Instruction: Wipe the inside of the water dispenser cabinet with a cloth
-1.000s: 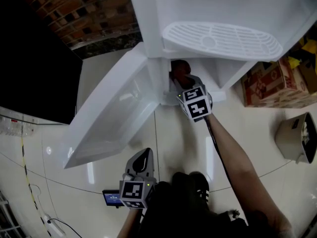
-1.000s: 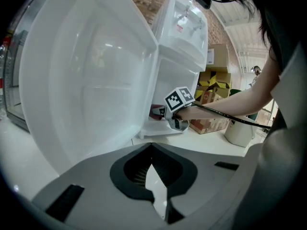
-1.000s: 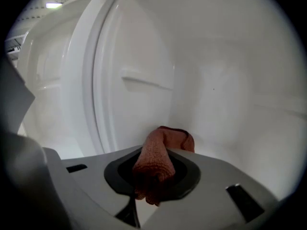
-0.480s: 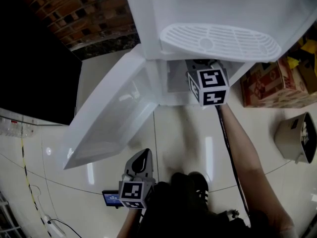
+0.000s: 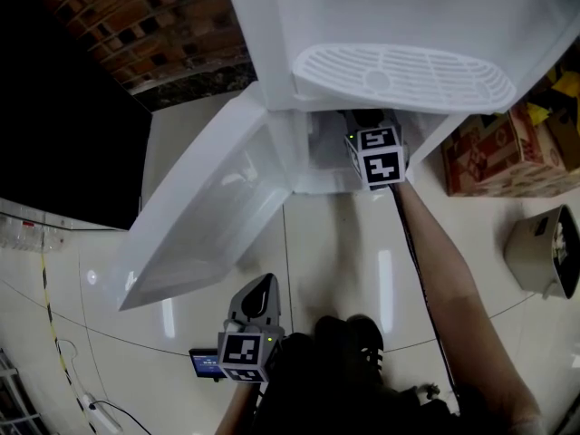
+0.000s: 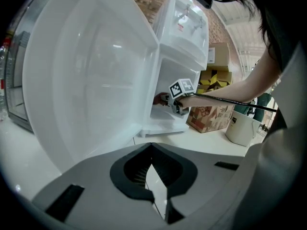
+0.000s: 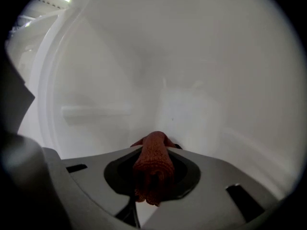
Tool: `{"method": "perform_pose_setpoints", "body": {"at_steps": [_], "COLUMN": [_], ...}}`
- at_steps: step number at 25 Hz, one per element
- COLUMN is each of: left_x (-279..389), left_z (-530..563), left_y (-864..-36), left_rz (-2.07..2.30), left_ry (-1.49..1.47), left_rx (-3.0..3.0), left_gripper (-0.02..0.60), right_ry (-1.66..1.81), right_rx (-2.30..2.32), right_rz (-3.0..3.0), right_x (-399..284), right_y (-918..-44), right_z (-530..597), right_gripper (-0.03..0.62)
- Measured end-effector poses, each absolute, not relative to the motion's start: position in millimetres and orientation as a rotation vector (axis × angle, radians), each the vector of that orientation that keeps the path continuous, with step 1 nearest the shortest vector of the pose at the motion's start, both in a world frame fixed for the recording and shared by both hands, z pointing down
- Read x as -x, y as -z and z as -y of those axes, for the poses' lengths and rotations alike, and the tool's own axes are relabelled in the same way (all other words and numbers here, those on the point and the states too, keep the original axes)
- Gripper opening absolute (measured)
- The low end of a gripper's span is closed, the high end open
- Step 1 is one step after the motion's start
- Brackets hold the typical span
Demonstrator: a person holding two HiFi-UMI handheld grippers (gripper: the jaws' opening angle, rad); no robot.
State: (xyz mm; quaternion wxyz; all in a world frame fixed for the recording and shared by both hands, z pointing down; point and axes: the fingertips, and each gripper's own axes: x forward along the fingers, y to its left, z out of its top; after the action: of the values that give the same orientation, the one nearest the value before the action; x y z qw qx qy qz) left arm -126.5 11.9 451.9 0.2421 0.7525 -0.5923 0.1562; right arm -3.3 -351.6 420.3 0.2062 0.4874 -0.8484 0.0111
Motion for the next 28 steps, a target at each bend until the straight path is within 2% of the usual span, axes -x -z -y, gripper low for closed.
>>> {"method": "perform_pose_setpoints", "body": {"at_steps": [4,7,15,18,21,24,28], "left_x": [126,127,124,122,121,123,125], "left_z": [-12,-12,-10,-10,-11,-11,-12], "left_y": [-452,-452,-452,-452,-452,-452,-453], "left_rz": [1.619,1.622,1.617,1.611,1.611,1.615,1.617], "left_ry": [-0.432,-0.431,-0.429,-0.430,-0.432,-0.431,-0.427], "left_rx": [-2.060,-2.057,-2.065,-2.068,-2.067,-2.062,-2.058], "left_gripper": [-0.020,-0.020,-0.020,-0.020,-0.020,-0.020,-0.020], "right_ry": [-0.133,-0.144,0.140,0.175,0.181,0.204,0.043], "right_rx": [-1.283,-1.283,-1.681,-1.808,-1.820,-1.689,-1.592], "right_rz": [2.272,2.267,2.448,2.456,2.376,2.355,2.274], "right_x": [-3,-6,-41,-56,-57,-29,-21], "right_y": [-470,-473,-322,-291,-304,-325,-392], "right_z": [333,329,339,347,364,365,354], "right_gripper": [0.084,0.084,0.084,0.084,0.084,0.083,0.083]}}
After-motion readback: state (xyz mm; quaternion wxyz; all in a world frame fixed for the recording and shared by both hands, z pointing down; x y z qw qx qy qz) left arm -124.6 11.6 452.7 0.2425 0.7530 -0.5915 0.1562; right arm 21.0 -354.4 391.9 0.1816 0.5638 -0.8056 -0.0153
